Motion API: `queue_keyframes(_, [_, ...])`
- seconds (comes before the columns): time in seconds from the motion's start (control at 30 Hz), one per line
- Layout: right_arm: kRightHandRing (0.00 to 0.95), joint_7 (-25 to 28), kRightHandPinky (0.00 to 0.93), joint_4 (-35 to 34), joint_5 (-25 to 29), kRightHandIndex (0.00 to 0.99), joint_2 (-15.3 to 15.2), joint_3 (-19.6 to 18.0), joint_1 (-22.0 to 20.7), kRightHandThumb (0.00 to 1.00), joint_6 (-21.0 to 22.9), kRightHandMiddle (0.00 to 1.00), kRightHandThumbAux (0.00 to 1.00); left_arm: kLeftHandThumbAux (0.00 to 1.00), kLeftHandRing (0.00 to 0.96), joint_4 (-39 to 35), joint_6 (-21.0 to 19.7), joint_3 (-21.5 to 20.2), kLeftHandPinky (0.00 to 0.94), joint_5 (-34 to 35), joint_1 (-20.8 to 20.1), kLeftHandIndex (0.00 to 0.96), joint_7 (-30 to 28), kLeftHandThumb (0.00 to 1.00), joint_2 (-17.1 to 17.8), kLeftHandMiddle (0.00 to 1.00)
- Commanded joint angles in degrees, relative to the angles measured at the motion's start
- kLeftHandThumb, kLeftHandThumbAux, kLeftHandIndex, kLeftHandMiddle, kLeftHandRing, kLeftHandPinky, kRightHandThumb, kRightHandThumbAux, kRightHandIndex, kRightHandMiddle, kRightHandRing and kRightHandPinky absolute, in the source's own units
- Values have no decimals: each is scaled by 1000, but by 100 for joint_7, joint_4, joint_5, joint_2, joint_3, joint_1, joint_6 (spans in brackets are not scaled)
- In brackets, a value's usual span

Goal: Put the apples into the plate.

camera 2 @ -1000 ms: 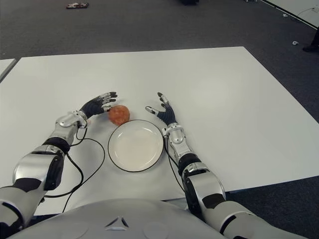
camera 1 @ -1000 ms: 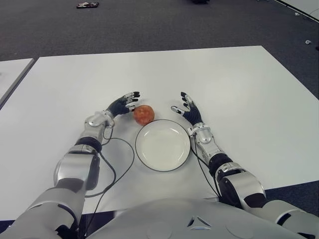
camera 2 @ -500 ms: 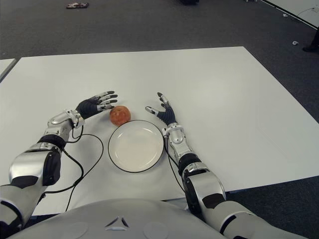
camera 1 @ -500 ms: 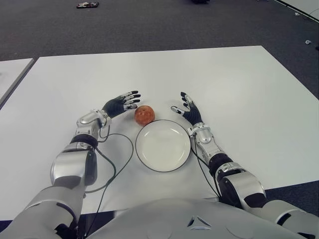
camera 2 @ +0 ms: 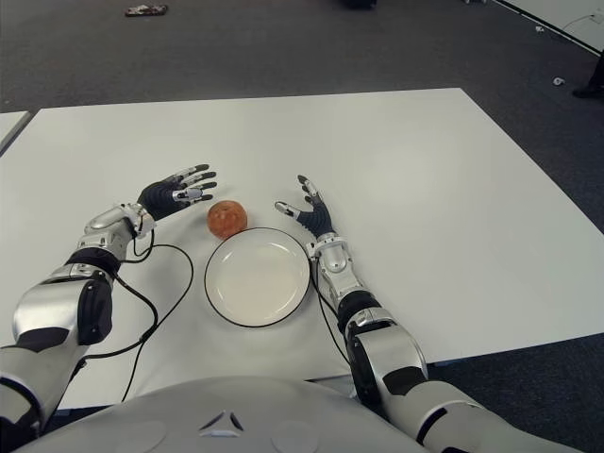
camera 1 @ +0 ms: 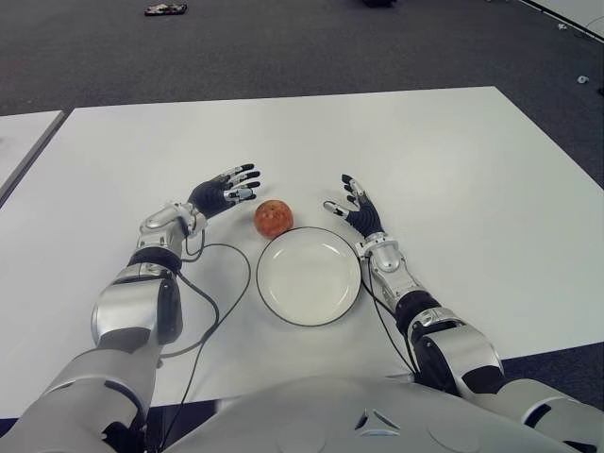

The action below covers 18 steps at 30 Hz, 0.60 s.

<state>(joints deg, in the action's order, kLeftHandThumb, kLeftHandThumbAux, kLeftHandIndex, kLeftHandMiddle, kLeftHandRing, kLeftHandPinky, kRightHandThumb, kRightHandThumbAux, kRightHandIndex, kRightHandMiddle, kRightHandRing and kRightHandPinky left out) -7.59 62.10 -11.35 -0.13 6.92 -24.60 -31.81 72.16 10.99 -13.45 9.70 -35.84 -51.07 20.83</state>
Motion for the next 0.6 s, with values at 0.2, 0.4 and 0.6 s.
queue_keyframes(0.2, [0, 23, 1, 166, -96, 0, 65, 93, 190, 60, 232, 0, 530, 51, 0, -713, -8, -67, 0, 249, 20, 0, -164, 1, -247, 0])
queue_keyframes(0.4, [0, 49, 0, 167, -71, 0, 76, 103, 180, 59, 262, 0, 536, 58, 0, -1079, 232, 84, 0, 93, 168, 0, 114, 0, -329, 0])
queue_keyframes(0.6, [0, 39, 2, 177, -68, 0, 90, 110, 158, 59, 298, 0, 538, 69, 0, -1382, 770, 418, 0, -242, 395, 0, 626, 0, -485, 0])
